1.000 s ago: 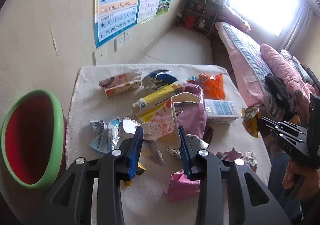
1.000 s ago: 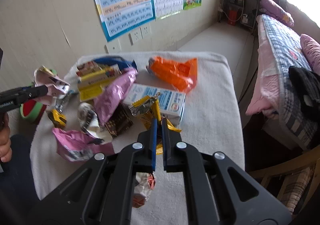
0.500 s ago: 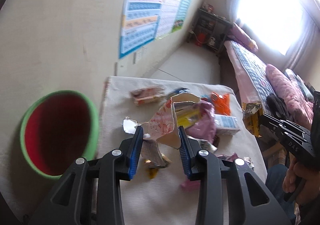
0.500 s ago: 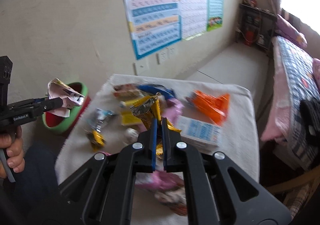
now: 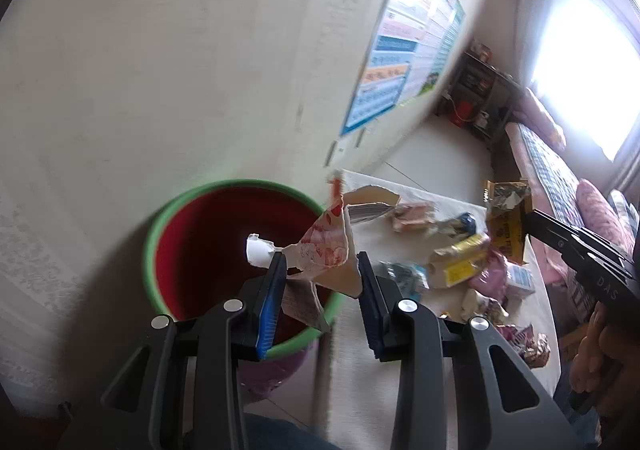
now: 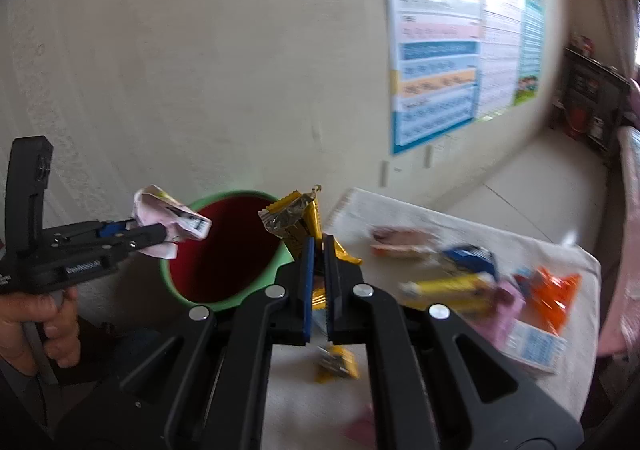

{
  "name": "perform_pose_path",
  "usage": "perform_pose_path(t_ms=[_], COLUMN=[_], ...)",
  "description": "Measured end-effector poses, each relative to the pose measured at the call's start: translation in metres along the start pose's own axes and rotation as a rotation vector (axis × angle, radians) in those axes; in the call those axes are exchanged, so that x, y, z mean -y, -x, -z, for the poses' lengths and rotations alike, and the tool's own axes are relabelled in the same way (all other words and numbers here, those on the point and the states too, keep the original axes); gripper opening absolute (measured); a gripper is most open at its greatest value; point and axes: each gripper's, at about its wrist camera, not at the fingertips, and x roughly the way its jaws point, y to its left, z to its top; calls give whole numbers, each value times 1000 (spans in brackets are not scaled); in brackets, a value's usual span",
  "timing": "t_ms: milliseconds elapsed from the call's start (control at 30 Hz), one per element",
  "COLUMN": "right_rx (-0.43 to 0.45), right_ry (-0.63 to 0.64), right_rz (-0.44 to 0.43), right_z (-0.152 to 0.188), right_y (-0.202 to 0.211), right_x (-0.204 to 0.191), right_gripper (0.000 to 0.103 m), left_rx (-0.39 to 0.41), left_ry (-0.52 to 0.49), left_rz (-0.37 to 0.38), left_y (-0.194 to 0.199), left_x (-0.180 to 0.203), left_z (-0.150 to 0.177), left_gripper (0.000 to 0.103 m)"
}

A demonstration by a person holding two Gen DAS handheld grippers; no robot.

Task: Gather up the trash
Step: 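Carry both wrappers over the red bin and open both tools to drop them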

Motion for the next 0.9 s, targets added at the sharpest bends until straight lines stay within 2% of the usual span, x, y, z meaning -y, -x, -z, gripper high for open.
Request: perform_pose_path(t_ms=[367, 667, 767, 800, 833, 867, 900], right_rx=[-20, -102, -137, -143, -150, -143, -138], right_ry=[76, 67, 50, 47, 47, 39, 26], right_rz=[-109, -126, -139, -143, -128, -122, -123], right_z=[-40, -41, -37, -36, -36, -35, -35], right_y=[-57, -117, -136, -140, -145, -145, -146], right_x=[-68, -83, -85, -86, -86, -86, -85], right_gripper=[5, 5, 6, 20, 35, 60, 65], left_rx=[-1, -19, -36, -38, -38, -33, -25], left_ry=[64, 128, 145, 152, 158, 165, 176], left_rz=[-26, -11, -2, -6, -12, -12, -13], left_y=[2, -15, -27, -30, -31, -33, -33], left_x=[-53, -85, -93, -95, -96, -97, -99], left_z=[-4, -6, -7, -8, -9, -10, -12], left_gripper=[34, 35, 39, 45, 56, 60, 68])
